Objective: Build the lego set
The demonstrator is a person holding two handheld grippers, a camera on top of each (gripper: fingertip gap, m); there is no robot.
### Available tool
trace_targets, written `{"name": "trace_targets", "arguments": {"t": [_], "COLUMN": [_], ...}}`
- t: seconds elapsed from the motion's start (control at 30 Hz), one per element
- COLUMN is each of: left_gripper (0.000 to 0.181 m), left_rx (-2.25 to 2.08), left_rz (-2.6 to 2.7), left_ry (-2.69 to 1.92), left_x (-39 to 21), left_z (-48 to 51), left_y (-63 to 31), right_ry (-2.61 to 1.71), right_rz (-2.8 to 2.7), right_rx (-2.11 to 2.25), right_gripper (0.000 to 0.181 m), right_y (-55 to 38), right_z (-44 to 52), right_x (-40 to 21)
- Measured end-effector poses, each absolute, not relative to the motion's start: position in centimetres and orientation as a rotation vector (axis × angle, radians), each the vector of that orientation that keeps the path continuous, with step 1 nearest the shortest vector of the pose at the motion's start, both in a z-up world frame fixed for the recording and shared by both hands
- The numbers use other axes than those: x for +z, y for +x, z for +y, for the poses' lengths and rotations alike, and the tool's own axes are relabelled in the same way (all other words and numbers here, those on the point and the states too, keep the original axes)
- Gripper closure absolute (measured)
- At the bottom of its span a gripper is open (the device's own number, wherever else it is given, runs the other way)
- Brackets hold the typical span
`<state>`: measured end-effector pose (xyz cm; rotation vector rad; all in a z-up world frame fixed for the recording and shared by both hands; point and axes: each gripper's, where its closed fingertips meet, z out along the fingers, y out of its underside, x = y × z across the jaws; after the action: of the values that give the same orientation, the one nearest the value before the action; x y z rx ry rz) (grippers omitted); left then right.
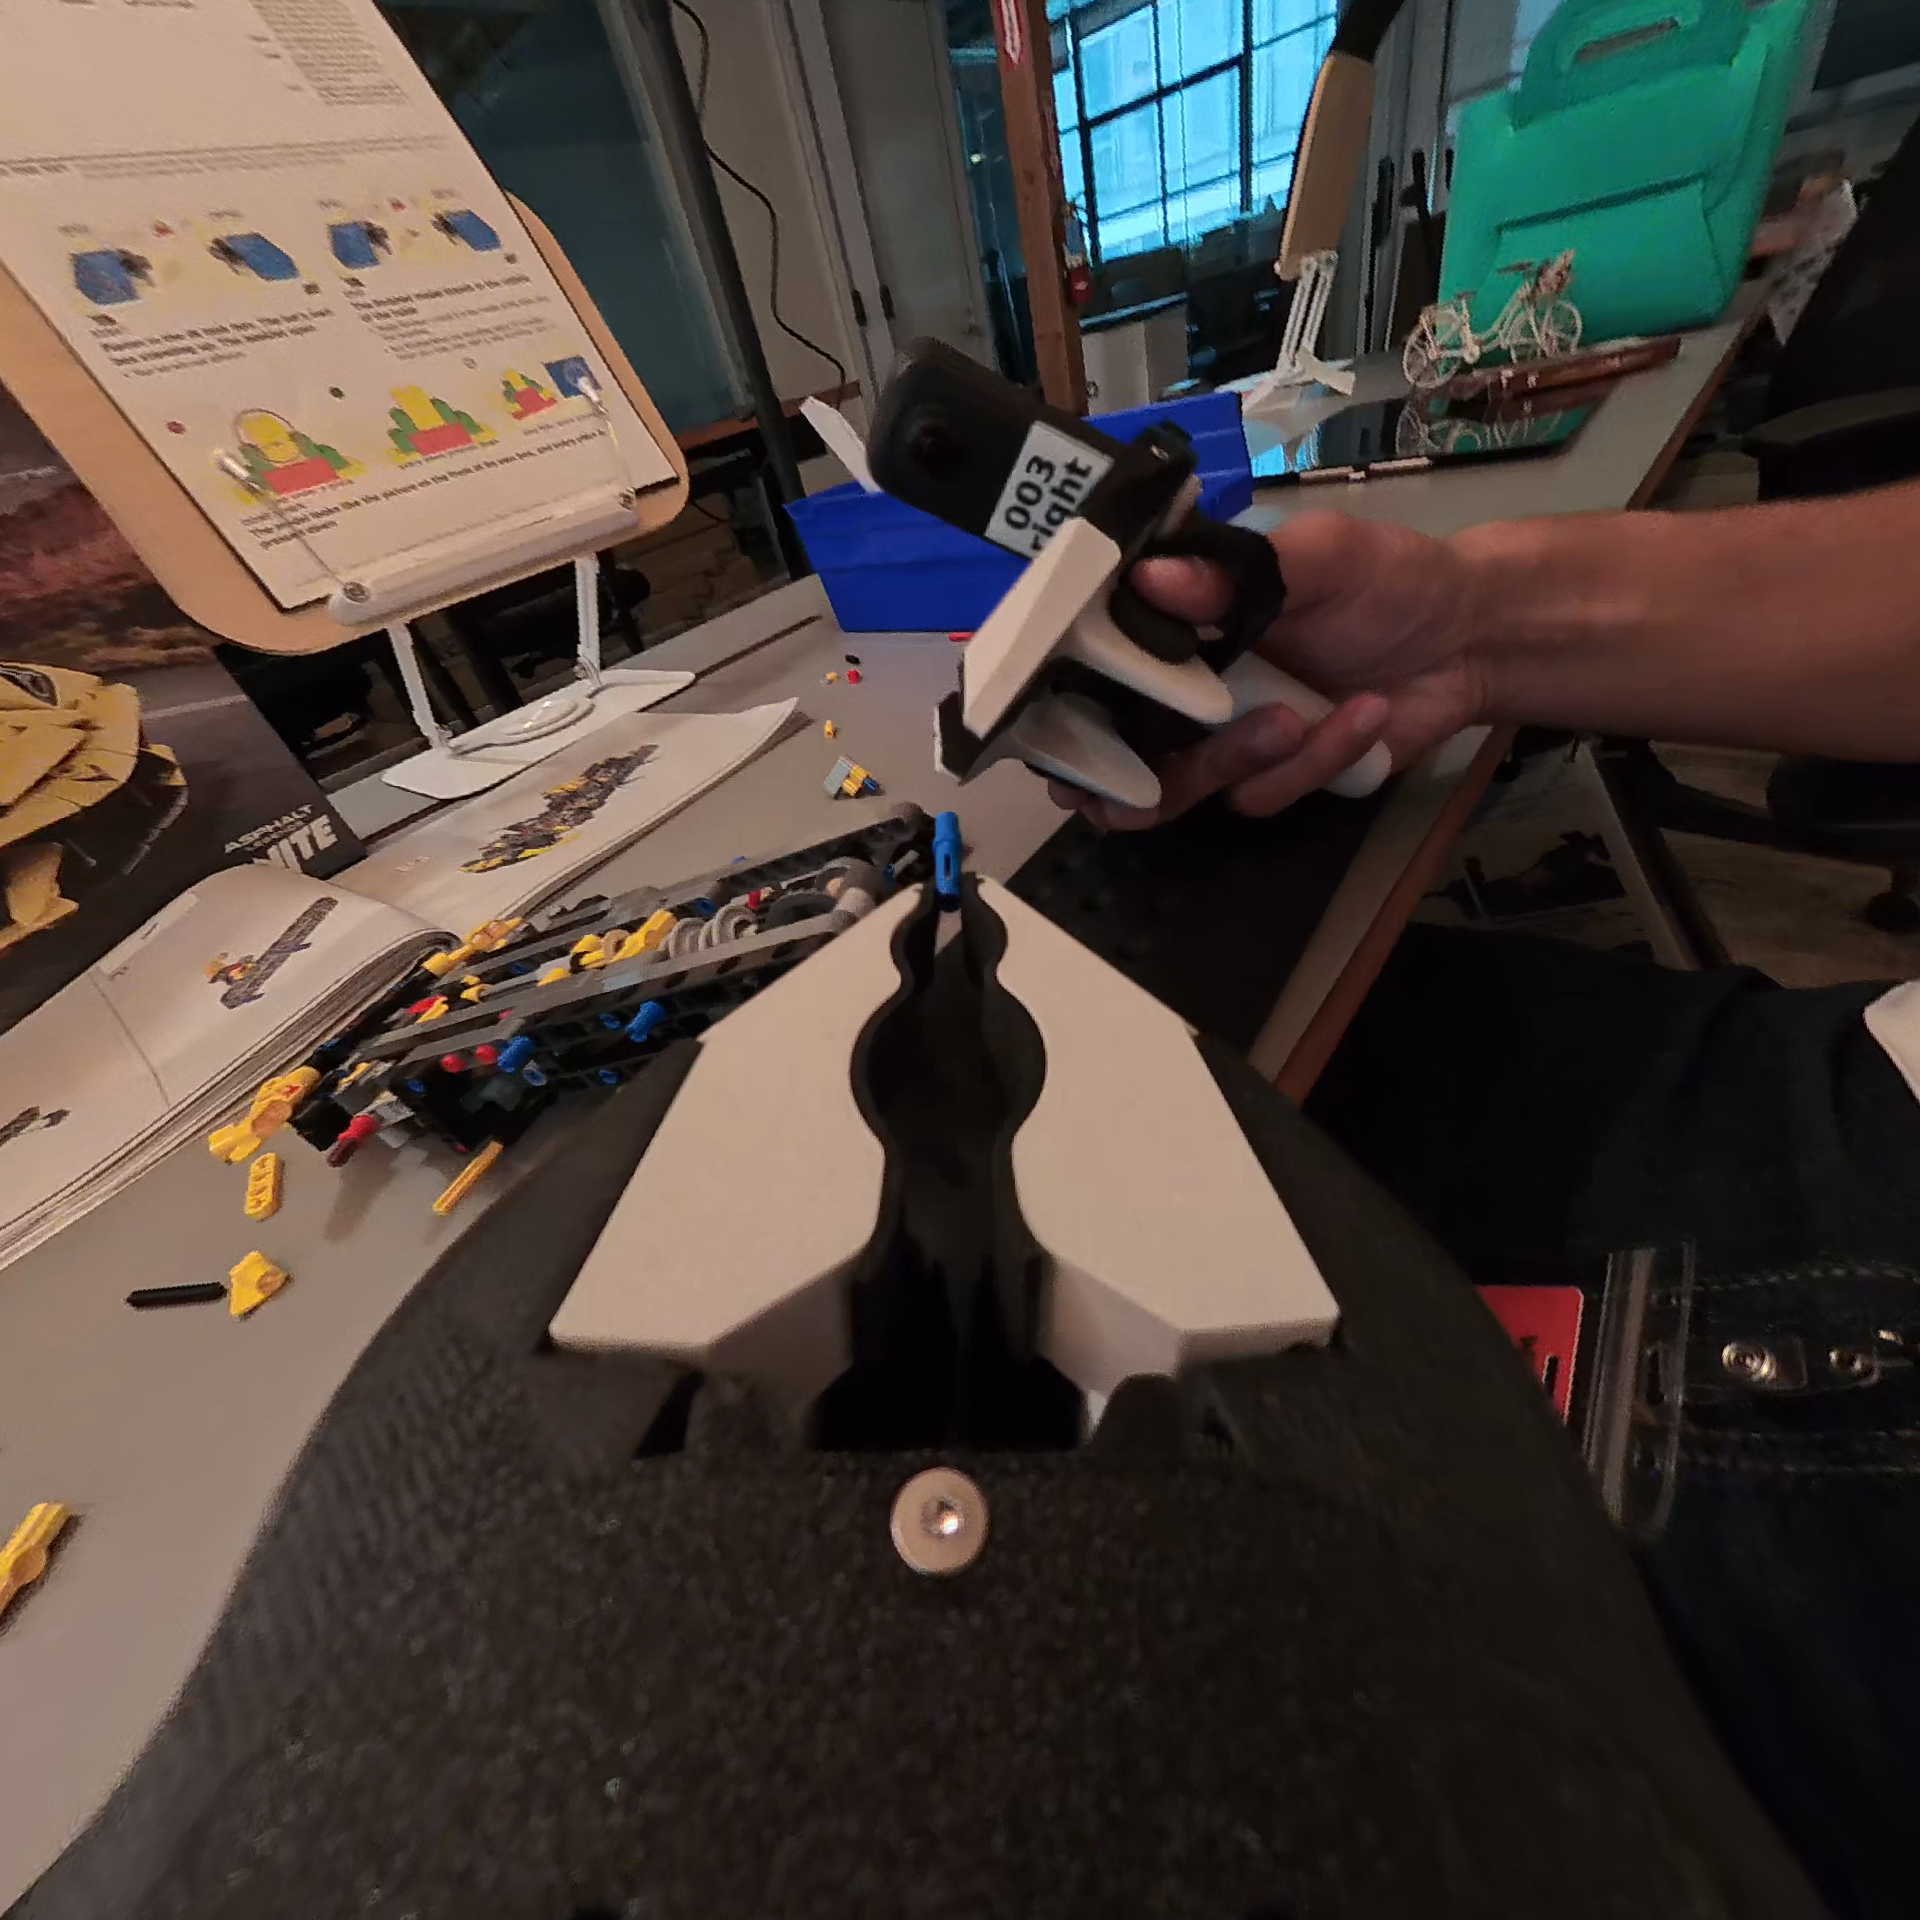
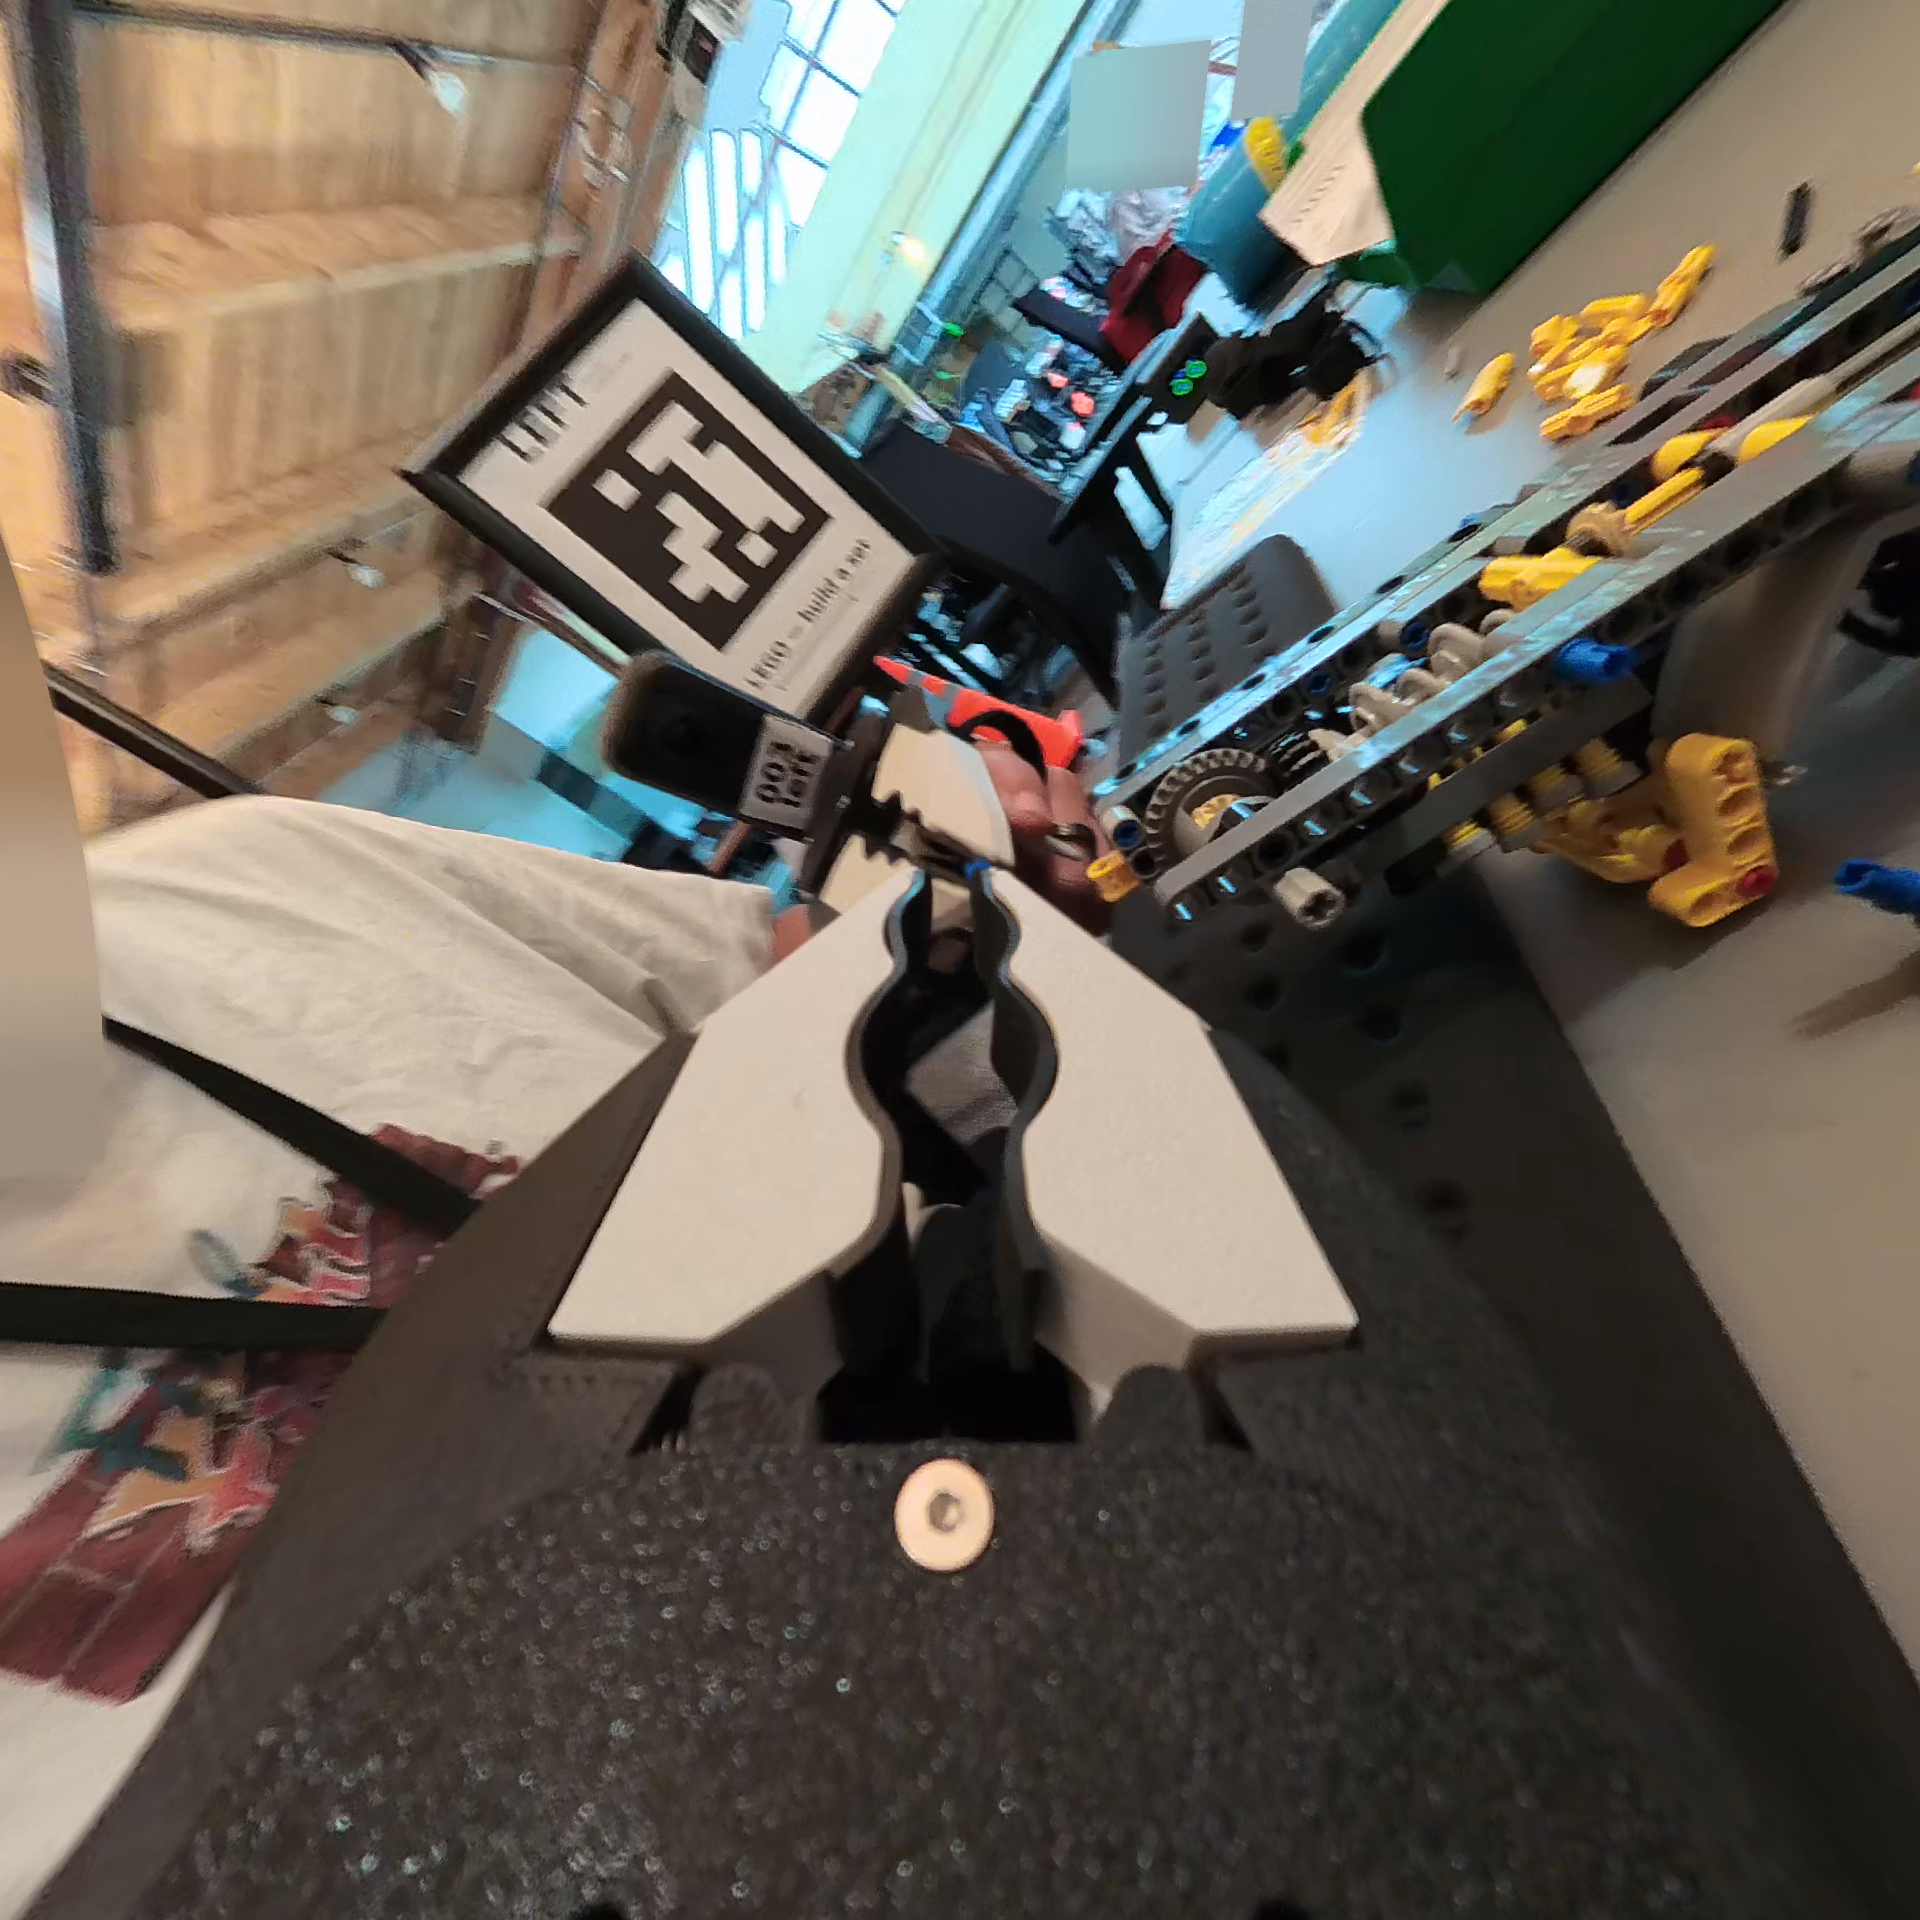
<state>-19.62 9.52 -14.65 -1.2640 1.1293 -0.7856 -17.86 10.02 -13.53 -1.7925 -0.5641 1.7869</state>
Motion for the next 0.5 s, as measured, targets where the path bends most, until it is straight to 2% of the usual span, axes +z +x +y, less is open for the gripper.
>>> {"name": "trace_targets", "arguments": {"t": [0.5], "left_gripper": [0.177], "left_rx": [-0.800], "left_rz": [1.112], "left_ry": [-1.276], "left_x": [-14.63], "left_z": [9.66], "left_y": [-19.65], "right_ry": [-1.851], "right_rz": [-0.677], "right_rx": [1.625], "right_gripper": [0.175], "right_y": [-18.85], "right_z": [9.48], "right_x": [-14.72]}}
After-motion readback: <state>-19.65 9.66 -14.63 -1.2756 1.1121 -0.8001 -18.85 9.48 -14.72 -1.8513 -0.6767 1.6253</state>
